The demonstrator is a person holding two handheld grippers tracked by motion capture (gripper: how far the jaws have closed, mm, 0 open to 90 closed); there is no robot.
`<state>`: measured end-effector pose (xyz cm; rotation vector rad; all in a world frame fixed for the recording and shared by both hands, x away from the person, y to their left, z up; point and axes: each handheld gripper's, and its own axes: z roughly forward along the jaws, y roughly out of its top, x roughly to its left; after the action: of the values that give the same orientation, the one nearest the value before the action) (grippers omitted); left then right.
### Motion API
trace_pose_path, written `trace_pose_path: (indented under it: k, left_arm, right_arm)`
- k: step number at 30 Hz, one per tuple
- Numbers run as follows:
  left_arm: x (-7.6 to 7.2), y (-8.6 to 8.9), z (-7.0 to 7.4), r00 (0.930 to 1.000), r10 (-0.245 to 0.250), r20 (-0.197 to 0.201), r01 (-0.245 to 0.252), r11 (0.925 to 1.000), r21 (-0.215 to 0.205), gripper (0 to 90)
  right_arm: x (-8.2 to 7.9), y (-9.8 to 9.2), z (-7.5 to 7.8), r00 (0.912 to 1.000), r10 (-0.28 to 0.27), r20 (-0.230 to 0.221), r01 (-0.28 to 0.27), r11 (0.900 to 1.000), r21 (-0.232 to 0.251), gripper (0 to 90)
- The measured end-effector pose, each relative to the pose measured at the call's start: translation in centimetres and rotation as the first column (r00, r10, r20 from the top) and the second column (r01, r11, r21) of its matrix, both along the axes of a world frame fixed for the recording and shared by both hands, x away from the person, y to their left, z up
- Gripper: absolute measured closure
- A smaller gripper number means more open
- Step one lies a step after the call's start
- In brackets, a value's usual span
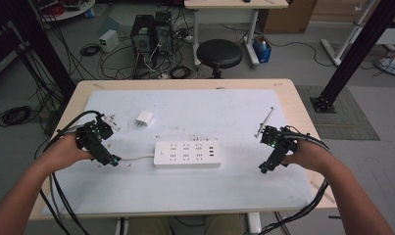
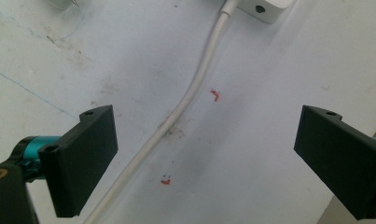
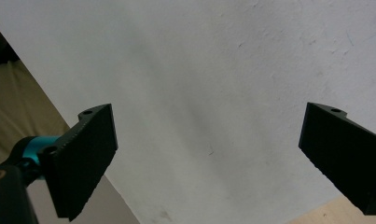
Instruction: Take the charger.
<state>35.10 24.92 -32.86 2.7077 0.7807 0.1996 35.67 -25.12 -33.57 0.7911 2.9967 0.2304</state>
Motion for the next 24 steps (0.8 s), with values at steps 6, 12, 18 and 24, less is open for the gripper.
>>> trace_pose_path:
  k: [6, 12, 18, 24]
  left_arm:
    - [0.0, 0.1, 0.1, 0.9999, 0.015, 0.007, -0.015, 0.9998, -0.015, 6.0]
    - [0.1, 0.0, 0.1, 0.9998, 0.021, 0.004, -0.021, 0.9997, -0.015, 6.0]
    - [0.3, -0.1, 0.3, 0.9993, 0.037, 0.005, -0.037, 0.9987, -0.036, 6.0]
    - [1.5, -0.4, 0.6, 0.9945, 0.104, 0.014, -0.103, 0.9911, -0.085, 6.0]
  right_arm:
    - [-0.1, -0.1, 0.1, 1.0000, -0.005, 0.000, 0.005, 1.000, 0.003, 3.7]
    - [-0.2, -0.2, 0.2, 0.9999, -0.013, 0.009, 0.013, 1.000, 0.018, 3.7]
    - [-0.4, -0.3, 0.0, 0.9993, -0.037, 0.005, 0.037, 0.999, 0.032, 3.7]
    - [-0.1, -0.7, -0.1, 0.9988, -0.044, 0.020, 0.043, 0.998, 0.052, 3.7]
